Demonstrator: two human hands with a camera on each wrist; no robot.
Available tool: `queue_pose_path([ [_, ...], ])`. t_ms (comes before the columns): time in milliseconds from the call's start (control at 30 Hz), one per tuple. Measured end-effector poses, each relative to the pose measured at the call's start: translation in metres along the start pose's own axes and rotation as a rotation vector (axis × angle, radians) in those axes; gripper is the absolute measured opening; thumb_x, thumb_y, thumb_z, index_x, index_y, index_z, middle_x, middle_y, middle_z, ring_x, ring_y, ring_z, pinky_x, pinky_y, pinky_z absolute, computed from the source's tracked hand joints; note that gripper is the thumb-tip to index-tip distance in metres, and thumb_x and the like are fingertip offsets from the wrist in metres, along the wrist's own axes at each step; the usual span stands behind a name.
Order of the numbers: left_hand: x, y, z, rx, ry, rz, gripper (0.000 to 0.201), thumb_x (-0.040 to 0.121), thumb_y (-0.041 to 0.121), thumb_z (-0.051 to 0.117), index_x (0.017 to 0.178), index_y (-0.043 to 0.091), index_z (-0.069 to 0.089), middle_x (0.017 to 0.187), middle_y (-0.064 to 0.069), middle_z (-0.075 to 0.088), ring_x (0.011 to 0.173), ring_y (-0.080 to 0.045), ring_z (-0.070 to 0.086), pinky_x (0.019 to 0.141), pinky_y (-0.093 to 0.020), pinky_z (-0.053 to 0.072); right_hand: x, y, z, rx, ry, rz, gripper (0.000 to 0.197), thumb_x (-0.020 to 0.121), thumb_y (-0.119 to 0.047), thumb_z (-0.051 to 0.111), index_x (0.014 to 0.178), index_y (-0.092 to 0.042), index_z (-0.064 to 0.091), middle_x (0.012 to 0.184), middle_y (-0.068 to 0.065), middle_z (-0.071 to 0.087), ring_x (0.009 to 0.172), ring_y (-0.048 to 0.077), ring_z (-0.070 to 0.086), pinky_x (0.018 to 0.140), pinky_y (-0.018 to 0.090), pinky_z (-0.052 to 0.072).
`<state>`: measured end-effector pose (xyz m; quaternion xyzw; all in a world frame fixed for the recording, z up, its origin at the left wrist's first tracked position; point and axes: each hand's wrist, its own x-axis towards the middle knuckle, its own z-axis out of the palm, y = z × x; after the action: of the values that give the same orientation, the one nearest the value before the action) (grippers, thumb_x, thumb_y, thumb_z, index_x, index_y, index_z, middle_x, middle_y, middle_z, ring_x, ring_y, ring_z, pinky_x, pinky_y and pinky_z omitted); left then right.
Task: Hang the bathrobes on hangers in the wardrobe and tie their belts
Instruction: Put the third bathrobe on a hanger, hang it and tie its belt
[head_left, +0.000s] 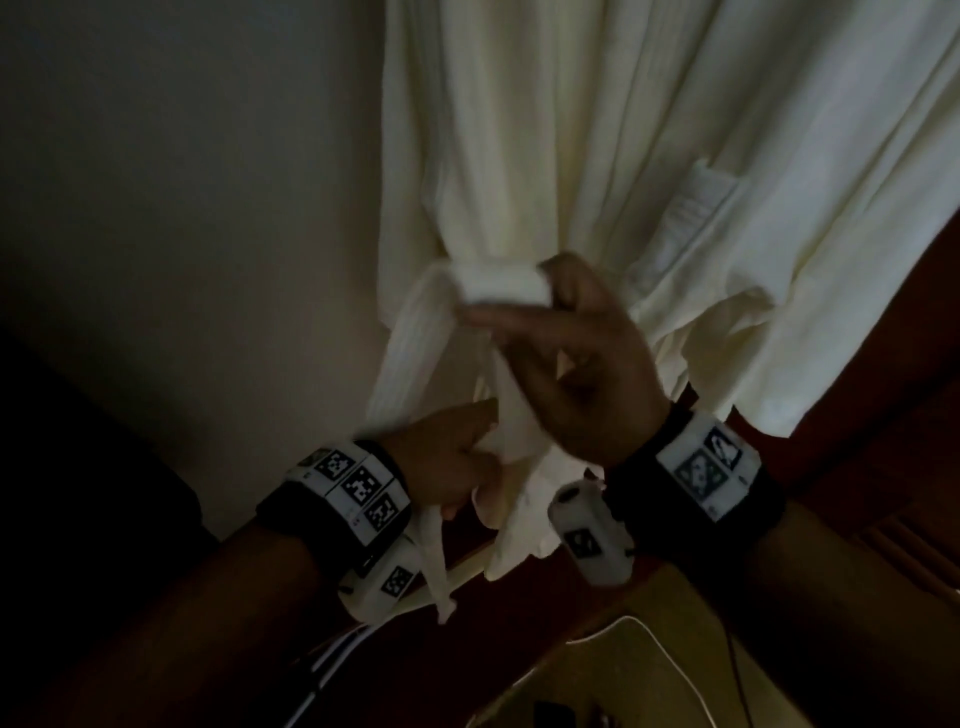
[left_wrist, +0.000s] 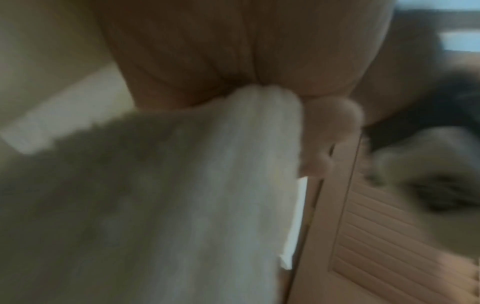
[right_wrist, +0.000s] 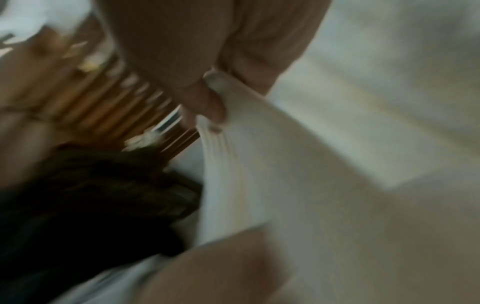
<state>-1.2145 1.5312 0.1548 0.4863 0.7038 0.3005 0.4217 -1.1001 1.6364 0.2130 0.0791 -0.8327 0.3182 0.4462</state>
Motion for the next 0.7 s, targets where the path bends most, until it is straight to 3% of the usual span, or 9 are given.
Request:
queue_pose_path([
  [133, -0.004, -0.003, 0.001, -0.167, -0.181, 0.010, 0.039, 0.075, 0.004, 0.043, 0.079, 0.036, 0.065, 0.056, -0.013, 0.050, 0.043, -0.021, 0.037, 0.039, -0.022, 0.031, -0.011, 0.063, -0.017, -0.431, 0.085, 0.194, 0.026, 0.092, -0.015, 0.062, 0.117, -0.010, 0.069, 0.105, 0.018, 0.055, 0.096, 0.025, 0.054, 0.086, 0.028, 0.043],
  [167, -0.004, -0.005, 0.000, -0.185, -0.199, 0.009, 0.034, 0.071, 0.005, 0.043, 0.073, 0.031, 0.066, 0.054, -0.012, 0.048, 0.043, -0.019, 0.035, 0.040, -0.022, 0.030, -0.022, 0.078, -0.020, -0.536, -0.103, 0.332, 0.029, 0.094, -0.025, 0.057, 0.119, -0.015, 0.067, 0.107, 0.015, 0.057, 0.100, 0.029, 0.055, 0.091, 0.032, 0.040],
  [233, -0.006, -0.006, 0.000, -0.164, -0.218, -0.016, 0.024, 0.067, 0.007, 0.045, 0.070, 0.020, 0.065, 0.049, -0.004, 0.046, 0.040, -0.016, 0.035, 0.041, -0.020, 0.027, -0.051, 0.097, -0.014, -0.773, -0.730, 0.547, 0.040, 0.097, -0.038, 0.037, 0.131, -0.030, 0.056, 0.117, 0.007, 0.061, 0.113, 0.029, 0.054, 0.108, 0.044, 0.024],
  [300, -0.006, -0.008, -0.001, -0.077, -0.212, -0.029, 0.019, 0.066, 0.012, 0.050, 0.072, 0.015, 0.068, 0.047, 0.005, 0.048, 0.040, -0.009, 0.041, 0.044, -0.019, 0.031, -0.071, 0.094, -0.006, -0.739, -1.063, 0.662, 0.053, 0.096, -0.046, 0.018, 0.145, -0.037, 0.036, 0.133, -0.001, 0.057, 0.126, 0.024, 0.049, 0.116, 0.051, 0.012],
  [367, -0.004, -0.009, -0.002, -0.027, -0.212, 0.016, 0.027, 0.065, 0.021, 0.059, 0.083, 0.004, 0.069, 0.055, 0.004, 0.054, 0.048, -0.009, 0.048, 0.050, -0.022, 0.037, -0.073, 0.082, -0.001, -0.462, -1.029, 0.852, 0.065, 0.096, -0.056, 0.011, 0.146, -0.026, 0.039, 0.133, 0.009, 0.058, 0.122, 0.025, 0.053, 0.109, 0.039, 0.031],
  [467, -0.002, -0.009, -0.010, 0.050, -0.171, 0.099, 0.036, 0.068, 0.029, 0.067, 0.099, 0.010, 0.070, 0.079, -0.004, 0.069, 0.072, -0.012, 0.062, 0.068, -0.031, 0.049, -0.070, 0.078, -0.003, -0.232, -0.929, 1.085, 0.080, 0.091, -0.071, 0.021, 0.102, -0.009, 0.070, 0.101, 0.013, 0.070, 0.093, 0.020, 0.063, 0.083, 0.025, 0.041],
  [567, -0.002, -0.010, -0.014, 0.170, -0.143, 0.165, 0.038, 0.071, 0.041, 0.071, 0.093, 0.010, 0.070, 0.087, -0.010, 0.071, 0.077, -0.023, 0.066, 0.074, -0.040, 0.052, -0.075, 0.078, -0.007, -0.258, -0.843, 1.091, 0.081, 0.077, -0.084, 0.018, 0.078, -0.017, 0.062, 0.090, 0.005, 0.065, 0.091, 0.020, 0.059, 0.090, 0.029, 0.042],
  [633, 0.000, -0.013, -0.013, 0.250, -0.118, 0.165, 0.048, 0.066, 0.057, 0.069, 0.084, 0.012, 0.068, 0.081, -0.008, 0.070, 0.076, -0.023, 0.066, 0.074, -0.042, 0.052, -0.084, 0.080, -0.009, -0.335, -0.851, 0.993, 0.090, 0.072, -0.090, 0.007, 0.099, -0.021, 0.060, 0.116, 0.005, 0.056, 0.120, 0.026, 0.048, 0.111, 0.041, 0.031],
  [700, 0.005, -0.021, -0.010, 0.341, -0.056, 0.132, 0.057, 0.061, 0.069, 0.065, 0.078, 0.014, 0.068, 0.077, -0.004, 0.069, 0.073, -0.017, 0.065, 0.073, -0.038, 0.052, -0.097, 0.078, -0.011, -0.451, -0.946, 0.805, 0.108, 0.066, -0.089, -0.011, 0.138, -0.033, 0.047, 0.157, 0.003, 0.020, 0.147, 0.024, 0.004, 0.121, 0.043, -0.002],
])
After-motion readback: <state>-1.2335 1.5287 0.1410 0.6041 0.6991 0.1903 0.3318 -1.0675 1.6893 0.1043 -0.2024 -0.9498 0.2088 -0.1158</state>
